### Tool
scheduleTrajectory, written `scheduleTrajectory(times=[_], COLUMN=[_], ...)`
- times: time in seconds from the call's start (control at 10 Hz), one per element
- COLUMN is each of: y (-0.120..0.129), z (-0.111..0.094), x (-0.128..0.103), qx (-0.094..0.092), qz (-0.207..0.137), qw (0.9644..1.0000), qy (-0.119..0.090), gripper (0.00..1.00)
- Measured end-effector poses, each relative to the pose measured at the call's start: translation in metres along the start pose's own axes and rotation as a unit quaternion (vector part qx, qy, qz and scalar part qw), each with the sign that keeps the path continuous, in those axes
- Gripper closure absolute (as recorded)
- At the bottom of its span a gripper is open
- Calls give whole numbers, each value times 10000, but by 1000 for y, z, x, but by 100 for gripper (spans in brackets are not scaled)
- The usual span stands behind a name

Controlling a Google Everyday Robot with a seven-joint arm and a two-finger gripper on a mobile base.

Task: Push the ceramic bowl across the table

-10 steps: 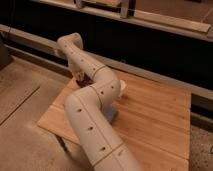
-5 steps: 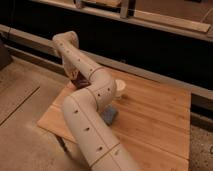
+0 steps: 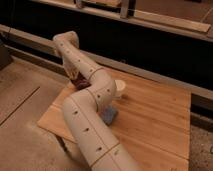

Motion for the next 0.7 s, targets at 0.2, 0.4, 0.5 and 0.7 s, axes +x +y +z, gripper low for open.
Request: scheduleTrajectory(times=[0.2, 0.4, 0.5, 0.7], y=[8, -6, -27, -66], z=[-10, -18, -22, -27], x=[-3, -6, -6, -3], qx=[64, 295, 398, 575], qz=[-113, -27, 210, 821], qw=[9999, 9994, 9988, 9948], qy=[-103, -176, -179, -149], gripper=[100, 100, 100, 100])
